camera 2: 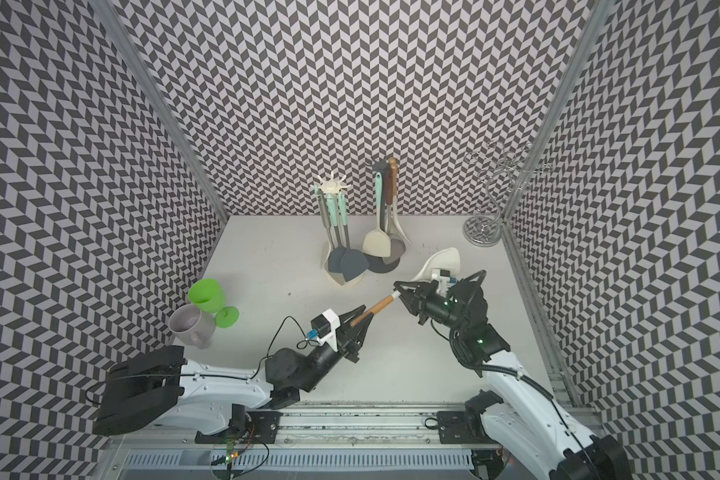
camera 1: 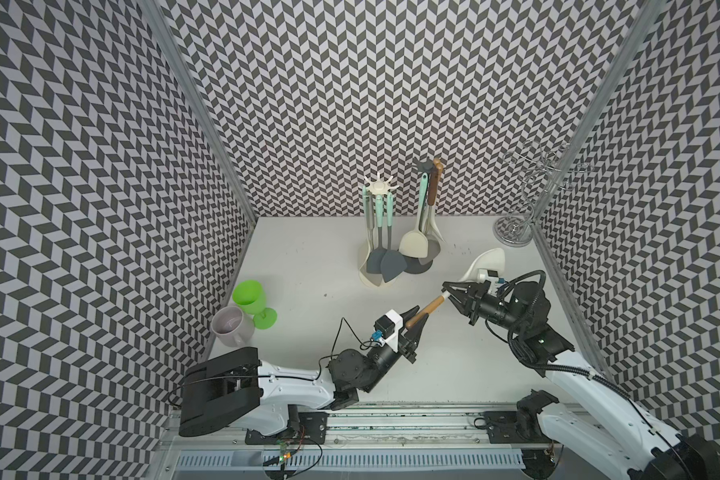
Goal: Take the spatula off the kitchen utensil rack
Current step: Place the spatula at the center of the board.
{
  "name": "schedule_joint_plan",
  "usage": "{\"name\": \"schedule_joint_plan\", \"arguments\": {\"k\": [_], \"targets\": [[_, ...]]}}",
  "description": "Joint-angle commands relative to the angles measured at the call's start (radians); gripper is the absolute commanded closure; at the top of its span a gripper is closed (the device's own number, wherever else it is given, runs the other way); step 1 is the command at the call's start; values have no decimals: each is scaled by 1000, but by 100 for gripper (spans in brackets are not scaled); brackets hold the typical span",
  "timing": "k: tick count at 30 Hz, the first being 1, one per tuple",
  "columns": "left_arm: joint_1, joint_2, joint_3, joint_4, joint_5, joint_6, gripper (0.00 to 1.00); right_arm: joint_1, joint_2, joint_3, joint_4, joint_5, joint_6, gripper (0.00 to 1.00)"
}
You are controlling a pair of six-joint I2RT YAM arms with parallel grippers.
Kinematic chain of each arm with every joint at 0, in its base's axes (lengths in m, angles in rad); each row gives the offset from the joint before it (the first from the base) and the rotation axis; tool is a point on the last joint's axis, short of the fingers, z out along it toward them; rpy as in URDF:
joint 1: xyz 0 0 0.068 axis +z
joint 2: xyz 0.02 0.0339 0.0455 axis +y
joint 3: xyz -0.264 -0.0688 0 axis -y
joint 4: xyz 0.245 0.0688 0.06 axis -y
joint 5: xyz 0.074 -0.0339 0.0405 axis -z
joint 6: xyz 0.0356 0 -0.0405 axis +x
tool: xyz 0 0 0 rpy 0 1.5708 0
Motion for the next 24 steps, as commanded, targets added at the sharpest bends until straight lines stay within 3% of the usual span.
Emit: {"name": "schedule_joint_plan", "arguments": {"k": [1,5,9,11,16,24], "targets": [[3,-49,72,-121,60,-81,33,-26,-32,85,-73,146,-263,100],[21,-129,113,-363,122,-167,2,-62,-34,158,-174,254,-544,100],[53,-213,140,-605,132,-268,1,-86,-3,215,-257,344,-838,100],[87,-253,135,-683,143,-312,1,-94,23,224,-261,312,-1015,100],[245,-291,116,-808,185,-391,1,-122,115,275,-327,294,-1315,100],[350,-319,8,-767,223,-415,1,-135,357,458,-535,499,-1522,100]]}}
